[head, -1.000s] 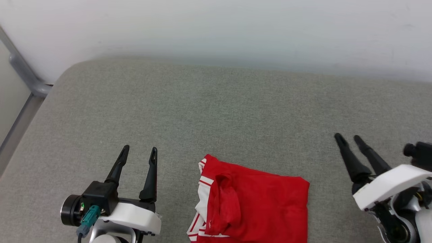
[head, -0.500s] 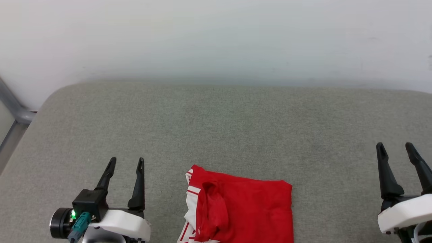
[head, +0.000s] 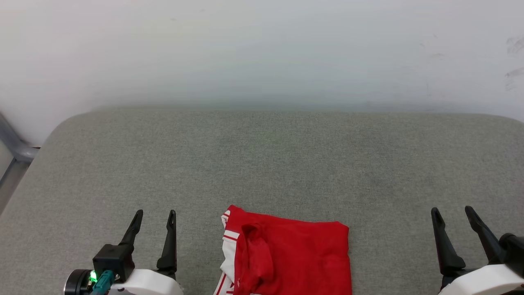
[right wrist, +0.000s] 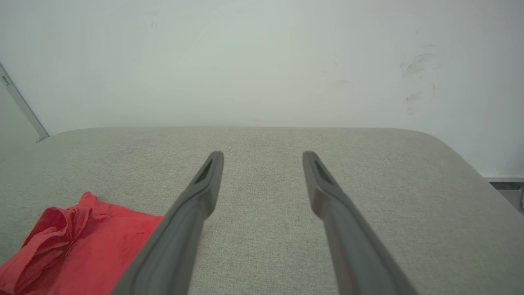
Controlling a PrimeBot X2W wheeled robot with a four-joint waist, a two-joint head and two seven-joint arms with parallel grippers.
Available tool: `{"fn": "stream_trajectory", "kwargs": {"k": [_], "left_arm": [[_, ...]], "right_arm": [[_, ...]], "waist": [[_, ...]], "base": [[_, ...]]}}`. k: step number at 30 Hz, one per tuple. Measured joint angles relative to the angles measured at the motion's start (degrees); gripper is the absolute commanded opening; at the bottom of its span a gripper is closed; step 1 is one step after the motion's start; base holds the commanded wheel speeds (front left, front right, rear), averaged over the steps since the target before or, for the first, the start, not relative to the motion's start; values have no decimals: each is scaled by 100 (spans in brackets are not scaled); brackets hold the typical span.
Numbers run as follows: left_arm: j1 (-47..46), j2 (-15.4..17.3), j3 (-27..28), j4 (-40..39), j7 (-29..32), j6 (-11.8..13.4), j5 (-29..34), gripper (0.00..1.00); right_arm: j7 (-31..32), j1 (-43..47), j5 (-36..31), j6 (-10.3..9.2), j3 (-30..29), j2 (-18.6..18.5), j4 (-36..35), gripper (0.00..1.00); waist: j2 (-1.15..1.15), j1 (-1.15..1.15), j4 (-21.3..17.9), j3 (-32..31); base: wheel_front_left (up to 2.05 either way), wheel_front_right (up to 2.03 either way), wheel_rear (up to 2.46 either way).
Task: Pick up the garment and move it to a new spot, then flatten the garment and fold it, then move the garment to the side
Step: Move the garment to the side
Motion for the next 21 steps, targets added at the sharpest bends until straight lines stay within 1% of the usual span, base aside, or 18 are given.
{"fn": "stream_trajectory", "kwargs": {"k": [7, 14, 18, 21], "left_arm": [[-7, -53, 24, 41, -4, -43, -1, 100], [-74, -78, 80, 49, -5, -91, 13, 100], [-138, -123, 110, -18, -13, -145, 59, 100], [-230, -219, 87, -102, -14, -205, 123, 100]], "right_arm": [[44, -20, -69, 0, 96, 20, 10, 100], [161, -53, -56, 0, 32, 32, 46, 100], [380, -48, 211, 1, -81, 9, 186, 100], [857, 43, 546, 0, -105, -154, 461, 100]], "waist": [[0, 0, 47, 20], [0, 0, 93, 48], [0, 0, 160, 105], [0, 0, 250, 172]], "base": [[0, 0, 0], [0, 0, 0], [0, 0, 0], [0, 0, 0]]}}
